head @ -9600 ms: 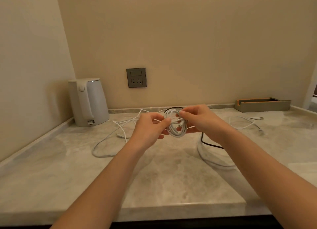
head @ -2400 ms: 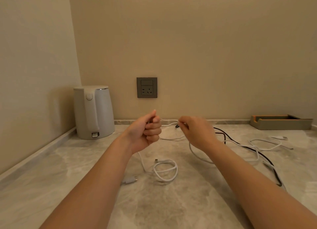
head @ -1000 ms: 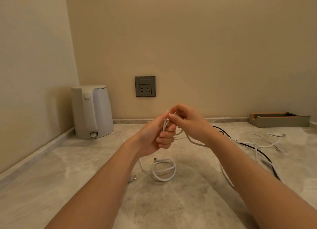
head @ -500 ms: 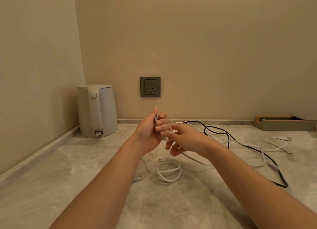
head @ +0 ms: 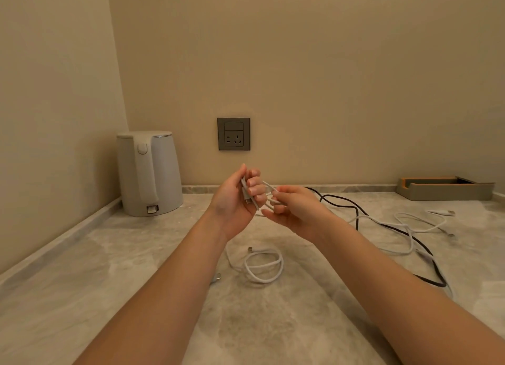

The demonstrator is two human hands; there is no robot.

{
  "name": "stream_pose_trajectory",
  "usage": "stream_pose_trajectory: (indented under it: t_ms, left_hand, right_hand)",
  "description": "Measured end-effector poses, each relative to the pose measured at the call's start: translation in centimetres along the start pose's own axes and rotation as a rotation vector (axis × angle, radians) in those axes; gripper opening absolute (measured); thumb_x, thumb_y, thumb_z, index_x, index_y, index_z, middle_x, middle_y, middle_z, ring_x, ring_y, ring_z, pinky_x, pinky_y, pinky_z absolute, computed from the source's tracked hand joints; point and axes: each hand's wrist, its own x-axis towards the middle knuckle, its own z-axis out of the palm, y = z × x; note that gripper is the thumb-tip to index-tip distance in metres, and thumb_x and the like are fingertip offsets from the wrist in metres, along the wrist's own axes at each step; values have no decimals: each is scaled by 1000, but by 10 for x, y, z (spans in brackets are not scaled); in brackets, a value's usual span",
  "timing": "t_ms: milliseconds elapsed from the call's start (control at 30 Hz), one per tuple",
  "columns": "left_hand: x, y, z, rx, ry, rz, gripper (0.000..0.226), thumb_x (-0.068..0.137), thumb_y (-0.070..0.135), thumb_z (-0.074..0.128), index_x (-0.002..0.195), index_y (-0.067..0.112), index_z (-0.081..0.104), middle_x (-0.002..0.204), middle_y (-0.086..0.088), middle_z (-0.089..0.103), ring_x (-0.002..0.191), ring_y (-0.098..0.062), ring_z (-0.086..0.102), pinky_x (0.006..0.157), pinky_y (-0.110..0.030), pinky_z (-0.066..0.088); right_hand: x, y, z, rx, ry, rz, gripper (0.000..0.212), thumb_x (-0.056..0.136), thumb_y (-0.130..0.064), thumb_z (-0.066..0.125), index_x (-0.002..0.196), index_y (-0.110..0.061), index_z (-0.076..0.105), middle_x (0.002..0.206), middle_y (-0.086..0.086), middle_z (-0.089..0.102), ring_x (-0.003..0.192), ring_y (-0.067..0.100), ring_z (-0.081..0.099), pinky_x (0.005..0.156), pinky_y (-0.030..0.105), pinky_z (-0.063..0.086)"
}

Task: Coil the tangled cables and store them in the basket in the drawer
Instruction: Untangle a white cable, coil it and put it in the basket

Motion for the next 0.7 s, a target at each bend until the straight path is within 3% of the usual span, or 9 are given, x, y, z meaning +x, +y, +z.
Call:
stream_pose_trajectory:
  t_ms: [133, 233, 300, 400, 467, 533, 600, 700]
  left_hand:
    - [0, 4, -4, -62, 11, 51, 40, 103, 31, 26, 70, 14, 41, 46, 7, 39, 34, -3, 39, 37, -14, 36]
    - [-1, 8, -6, -83, 7, 64, 41, 103, 31, 26, 70, 14, 41, 46, 7, 40, 35, -3, 39, 37, -14, 37]
    - [0, 8, -5, -89, 8, 81, 40, 104, 31, 25, 69, 15, 40, 46, 6, 40, 35, -4, 39, 37, -15, 37]
    - [1, 6, -2, -119, 23, 97, 41, 104, 30, 26, 68, 16, 38, 45, 6, 39, 35, -5, 39, 38, -15, 37]
    - [0, 5, 0, -138, 25, 103, 41, 104, 30, 27, 67, 15, 39, 45, 5, 39, 35, -5, 39, 38, -14, 37]
    - [0, 6, 1, -171, 21, 108, 42, 103, 29, 28, 64, 16, 39, 44, 5, 38, 34, -6, 39, 38, -13, 36]
    - [-1, 10, 0, -209, 17, 107, 44, 103, 29, 29, 62, 16, 40, 44, 6, 38, 34, -5, 40, 38, -13, 36]
    - [-1, 13, -3, -210, 37, 118, 44, 104, 30, 28, 63, 16, 40, 45, 6, 40, 35, -5, 42, 38, -13, 38]
  right_hand:
    - [-2, -4, -6, 5, -19, 120, 21, 96, -12, 52, 76, -10, 53, 46, -4, 40, 35, 5, 32, 46, 18, 48]
    - [-7, -8, -8, -1, -105, 165, 27, 97, -20, 52, 71, -12, 51, 45, -7, 37, 39, 6, 33, 48, 18, 47]
    - [-10, -9, -7, 13, -137, 162, 22, 96, -18, 53, 75, -11, 54, 53, -3, 49, 48, 8, 47, 56, 22, 53]
    - [-8, -5, -4, -20, -157, 77, 12, 96, -15, 51, 91, -8, 60, 84, 4, 66, 83, 18, 63, 79, 28, 52]
    - [-6, -2, -3, -18, -116, 11, 16, 97, -16, 47, 87, -12, 59, 88, 0, 70, 93, 18, 63, 80, 26, 47]
    - [-5, -2, -5, -47, -111, 5, 21, 96, -15, 45, 78, -15, 56, 84, 1, 72, 90, 19, 65, 70, 24, 45]
    - [-10, -1, -7, -272, -166, 28, 21, 95, -17, 44, 76, -15, 52, 81, 5, 73, 79, 19, 67, 59, 24, 40]
    - [-16, 2, -4, -674, -243, 27, 30, 98, -28, 37, 78, -13, 54, 75, 9, 71, 68, 17, 64, 56, 26, 34]
